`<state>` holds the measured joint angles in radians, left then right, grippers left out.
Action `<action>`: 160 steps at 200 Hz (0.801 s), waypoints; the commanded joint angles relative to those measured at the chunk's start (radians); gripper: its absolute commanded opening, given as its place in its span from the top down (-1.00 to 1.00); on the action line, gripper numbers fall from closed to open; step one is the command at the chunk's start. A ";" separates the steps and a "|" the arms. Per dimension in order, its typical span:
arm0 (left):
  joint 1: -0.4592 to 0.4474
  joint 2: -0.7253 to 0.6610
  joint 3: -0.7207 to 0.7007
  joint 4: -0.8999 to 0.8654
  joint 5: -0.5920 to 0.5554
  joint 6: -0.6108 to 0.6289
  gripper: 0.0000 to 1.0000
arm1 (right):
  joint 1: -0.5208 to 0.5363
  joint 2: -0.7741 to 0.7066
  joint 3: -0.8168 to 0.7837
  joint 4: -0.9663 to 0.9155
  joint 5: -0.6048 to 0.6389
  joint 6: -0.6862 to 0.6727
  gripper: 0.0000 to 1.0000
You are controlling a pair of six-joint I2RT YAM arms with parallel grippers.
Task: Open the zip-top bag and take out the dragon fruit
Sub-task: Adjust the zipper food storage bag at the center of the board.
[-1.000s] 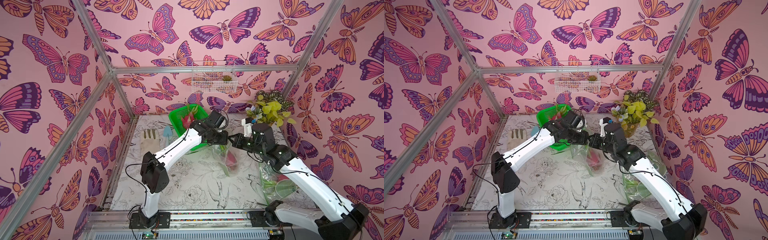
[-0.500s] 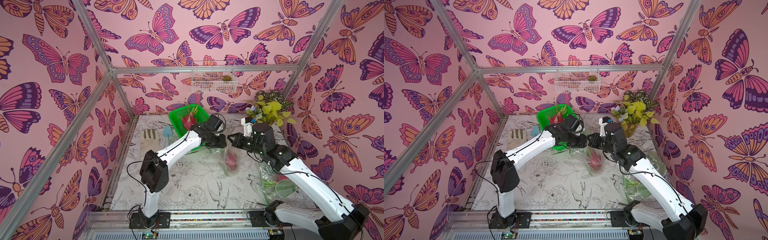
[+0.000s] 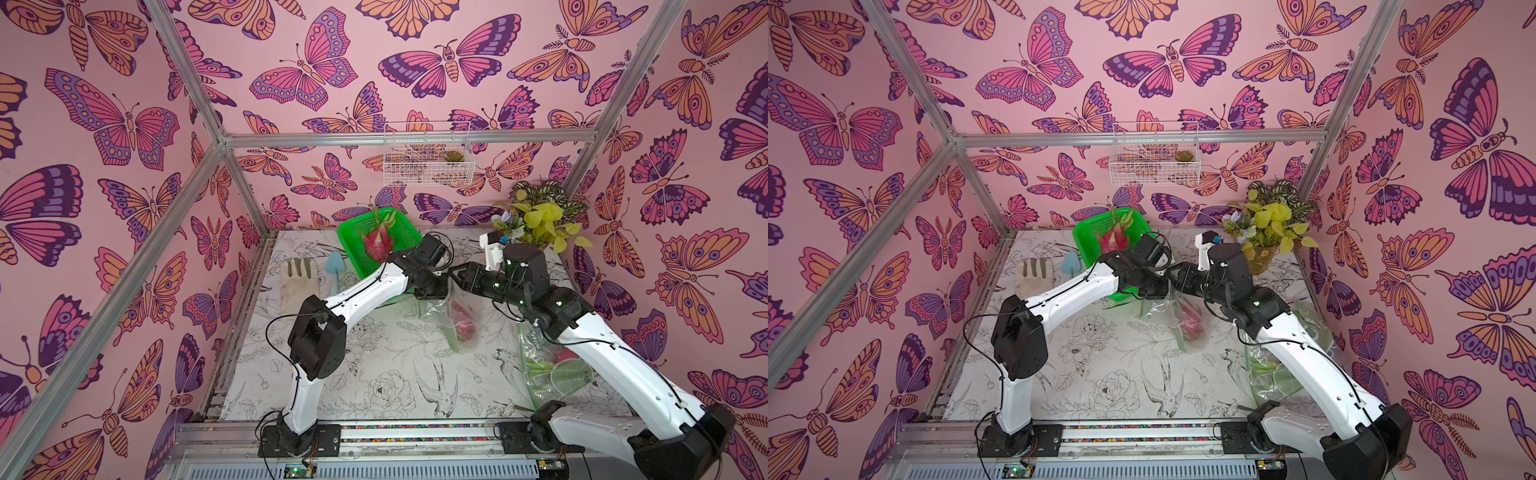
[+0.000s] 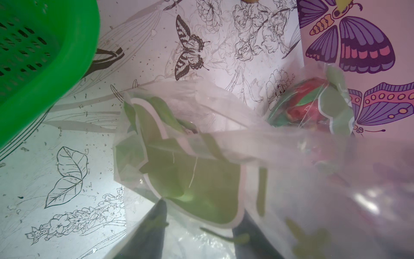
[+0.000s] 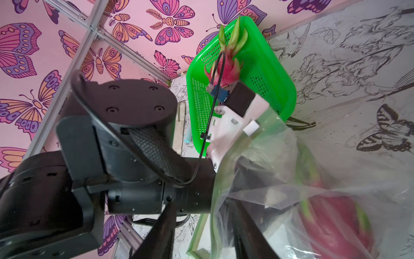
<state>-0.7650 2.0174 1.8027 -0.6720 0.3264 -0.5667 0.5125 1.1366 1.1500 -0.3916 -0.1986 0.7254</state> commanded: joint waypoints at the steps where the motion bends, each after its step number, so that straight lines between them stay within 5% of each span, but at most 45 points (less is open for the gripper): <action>1: 0.020 -0.011 -0.036 0.028 0.016 0.004 0.00 | -0.070 -0.052 0.027 -0.077 -0.020 -0.032 0.08; 52: 0.055 -0.071 -0.100 0.020 -0.068 0.040 0.06 | -0.277 -0.074 -0.055 -0.138 -0.094 -0.051 0.02; 82: 0.060 -0.087 -0.103 -0.029 -0.147 0.058 0.10 | -0.296 -0.024 -0.134 -0.062 -0.150 -0.017 -0.07; 160: 0.062 -0.140 -0.137 0.109 0.101 -0.006 0.10 | -0.296 0.178 -0.237 0.015 -0.146 -0.046 -0.35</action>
<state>-0.7055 1.9331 1.6844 -0.6243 0.3378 -0.5484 0.2203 1.2816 0.9276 -0.4232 -0.3531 0.7044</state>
